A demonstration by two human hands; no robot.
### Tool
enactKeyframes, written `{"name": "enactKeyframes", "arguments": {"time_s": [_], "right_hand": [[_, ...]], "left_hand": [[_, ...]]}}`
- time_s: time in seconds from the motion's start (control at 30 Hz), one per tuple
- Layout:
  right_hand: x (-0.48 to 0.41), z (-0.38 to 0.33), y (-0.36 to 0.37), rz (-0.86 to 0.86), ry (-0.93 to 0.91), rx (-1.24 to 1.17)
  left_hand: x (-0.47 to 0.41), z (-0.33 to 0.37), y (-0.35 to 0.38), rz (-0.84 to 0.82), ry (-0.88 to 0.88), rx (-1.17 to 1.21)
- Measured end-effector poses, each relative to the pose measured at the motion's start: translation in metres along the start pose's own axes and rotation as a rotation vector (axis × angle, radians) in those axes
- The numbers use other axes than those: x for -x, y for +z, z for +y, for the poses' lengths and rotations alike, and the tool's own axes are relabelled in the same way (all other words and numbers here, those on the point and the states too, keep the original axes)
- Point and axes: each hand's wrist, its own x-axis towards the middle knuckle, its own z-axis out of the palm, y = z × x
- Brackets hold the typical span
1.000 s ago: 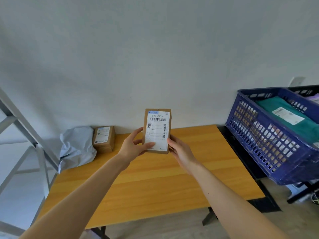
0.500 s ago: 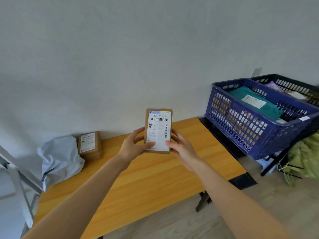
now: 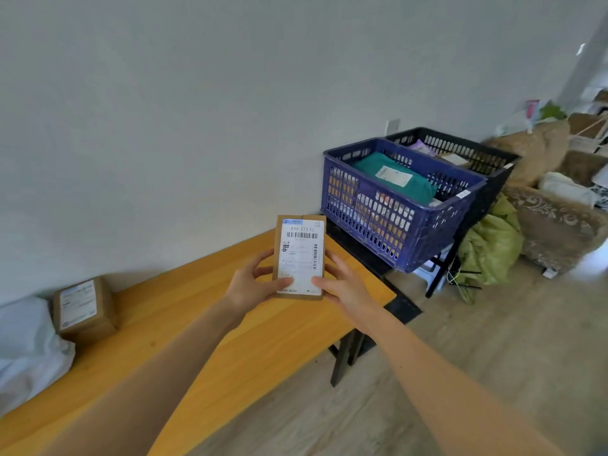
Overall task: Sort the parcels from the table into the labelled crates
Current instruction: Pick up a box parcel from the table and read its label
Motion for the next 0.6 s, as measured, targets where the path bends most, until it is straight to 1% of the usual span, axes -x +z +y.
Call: {"name": "enactKeyframes", "arguments": {"time_s": [0.23,0.6], "right_hand": [[0.025,-0.006,-0.092,0.08,0.008,0.0],[0.043,-0.03,-0.263,0.147,0.07,-0.015]], "left_hand": [[-0.022,0.018,0.092,-0.107,0.024,-0.071],[-0.06,0.055,0.263,-0.147,0.012,-0.139]]}}
